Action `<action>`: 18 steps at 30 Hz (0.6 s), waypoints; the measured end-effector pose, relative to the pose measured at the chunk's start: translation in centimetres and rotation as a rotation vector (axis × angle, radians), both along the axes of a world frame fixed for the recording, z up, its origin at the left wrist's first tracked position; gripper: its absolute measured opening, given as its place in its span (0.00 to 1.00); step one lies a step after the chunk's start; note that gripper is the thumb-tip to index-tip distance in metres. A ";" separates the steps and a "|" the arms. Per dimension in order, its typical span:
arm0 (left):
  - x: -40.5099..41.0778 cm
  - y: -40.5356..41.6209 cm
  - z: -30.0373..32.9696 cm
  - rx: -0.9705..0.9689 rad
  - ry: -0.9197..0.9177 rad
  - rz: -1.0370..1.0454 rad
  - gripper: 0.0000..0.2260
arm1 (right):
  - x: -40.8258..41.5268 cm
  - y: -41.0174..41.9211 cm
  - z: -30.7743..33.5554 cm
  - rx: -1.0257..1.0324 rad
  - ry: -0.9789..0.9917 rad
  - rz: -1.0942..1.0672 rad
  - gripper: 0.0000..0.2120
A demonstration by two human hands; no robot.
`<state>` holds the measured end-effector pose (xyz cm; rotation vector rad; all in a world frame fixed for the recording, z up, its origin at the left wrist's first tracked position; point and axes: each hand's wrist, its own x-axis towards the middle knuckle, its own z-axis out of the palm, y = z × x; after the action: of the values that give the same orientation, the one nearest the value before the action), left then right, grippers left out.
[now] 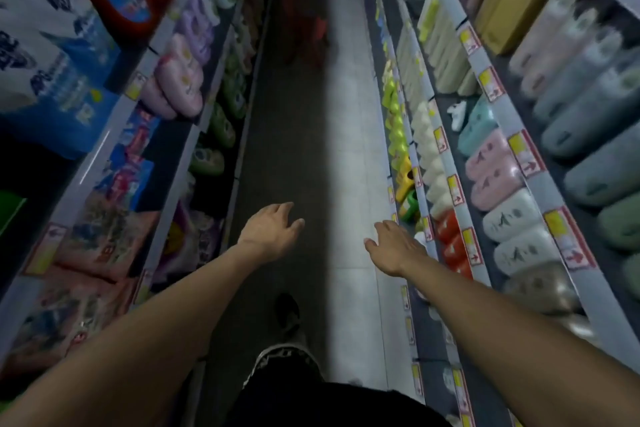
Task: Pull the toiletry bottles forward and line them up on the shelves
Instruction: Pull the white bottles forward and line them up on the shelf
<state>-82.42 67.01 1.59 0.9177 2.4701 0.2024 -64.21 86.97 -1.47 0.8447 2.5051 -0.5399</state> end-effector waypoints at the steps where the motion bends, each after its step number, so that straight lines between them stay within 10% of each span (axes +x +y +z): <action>1: -1.9 0.9 -0.2 0.000 -0.001 -0.005 0.29 | -1.9 1.0 -0.2 0.004 0.004 -0.004 0.30; 18: -36.1 15.7 -0.6 -0.022 -0.059 -0.029 0.31 | -34.2 15.6 2.1 -0.007 0.022 -0.141 0.31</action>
<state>-118.51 82.72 0.96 0.9241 2.3991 0.1893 -98.41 102.55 0.65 1.0234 2.4749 -0.6068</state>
